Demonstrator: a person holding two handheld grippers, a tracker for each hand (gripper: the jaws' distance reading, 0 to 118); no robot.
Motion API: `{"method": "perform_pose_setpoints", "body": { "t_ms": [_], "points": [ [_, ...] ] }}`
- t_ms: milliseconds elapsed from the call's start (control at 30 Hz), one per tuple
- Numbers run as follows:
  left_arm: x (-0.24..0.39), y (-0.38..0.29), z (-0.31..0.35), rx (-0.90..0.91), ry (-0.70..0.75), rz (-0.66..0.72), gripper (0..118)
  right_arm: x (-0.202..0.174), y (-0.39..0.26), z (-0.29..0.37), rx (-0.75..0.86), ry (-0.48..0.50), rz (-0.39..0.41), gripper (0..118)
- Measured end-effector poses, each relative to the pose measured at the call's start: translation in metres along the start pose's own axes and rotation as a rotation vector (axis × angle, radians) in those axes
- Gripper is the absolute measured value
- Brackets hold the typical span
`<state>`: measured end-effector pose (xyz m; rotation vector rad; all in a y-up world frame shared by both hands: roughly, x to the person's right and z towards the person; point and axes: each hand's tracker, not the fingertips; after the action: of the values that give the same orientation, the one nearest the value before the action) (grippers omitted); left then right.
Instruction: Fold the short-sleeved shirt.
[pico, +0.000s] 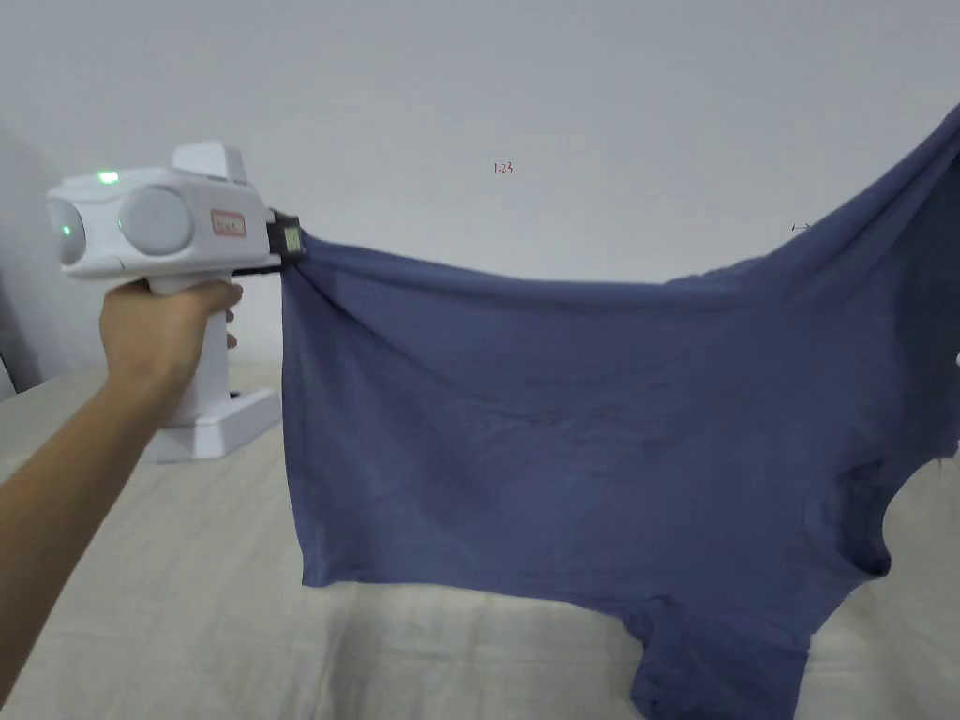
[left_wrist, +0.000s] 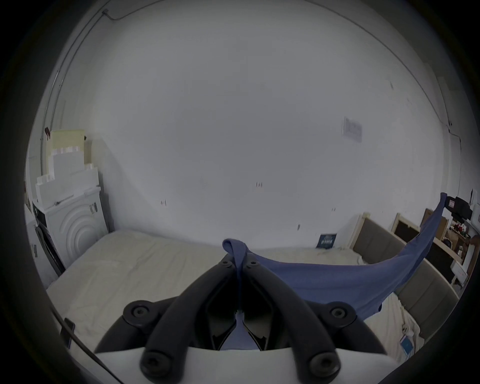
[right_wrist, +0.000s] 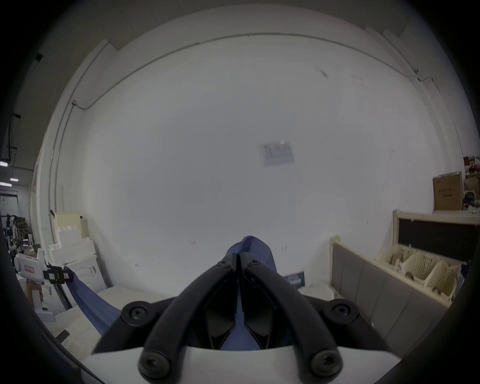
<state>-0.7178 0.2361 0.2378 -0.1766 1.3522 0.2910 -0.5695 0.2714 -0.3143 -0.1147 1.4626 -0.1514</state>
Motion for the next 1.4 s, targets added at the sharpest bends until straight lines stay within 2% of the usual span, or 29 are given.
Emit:
{"method": "perform_pose_setpoints", "body": {
  "t_ms": [167, 367, 533, 900, 1100, 1400],
  "points": [
    [-0.005, -0.068, -0.021, -0.107, 0.016, -0.013, 0, 0.011, -0.065, -0.002, -0.112, -0.009, -0.023, 0],
    [-0.016, -0.143, -0.015, -0.199, 0.001, 0.011, 0, 0.012, -0.126, 0.038, -0.2, 0.008, -0.033, 0],
    [-0.023, -0.201, 0.009, -0.267, -0.018, 0.043, 0, 0.013, -0.163, 0.089, -0.257, 0.035, -0.038, 0],
    [-0.031, -0.309, 0.094, -0.386, -0.023, 0.081, 0, 0.019, -0.228, 0.226, -0.371, 0.065, -0.16, 0],
    [-0.041, -0.354, 0.136, -0.453, -0.011, 0.063, 0, 0.019, -0.253, 0.302, -0.443, 0.068, -0.178, 0],
    [-0.053, -0.405, 0.182, -0.529, 0.025, 0.066, 0, 0.034, -0.303, 0.374, -0.608, 0.046, -0.142, 0]
  ]
}}
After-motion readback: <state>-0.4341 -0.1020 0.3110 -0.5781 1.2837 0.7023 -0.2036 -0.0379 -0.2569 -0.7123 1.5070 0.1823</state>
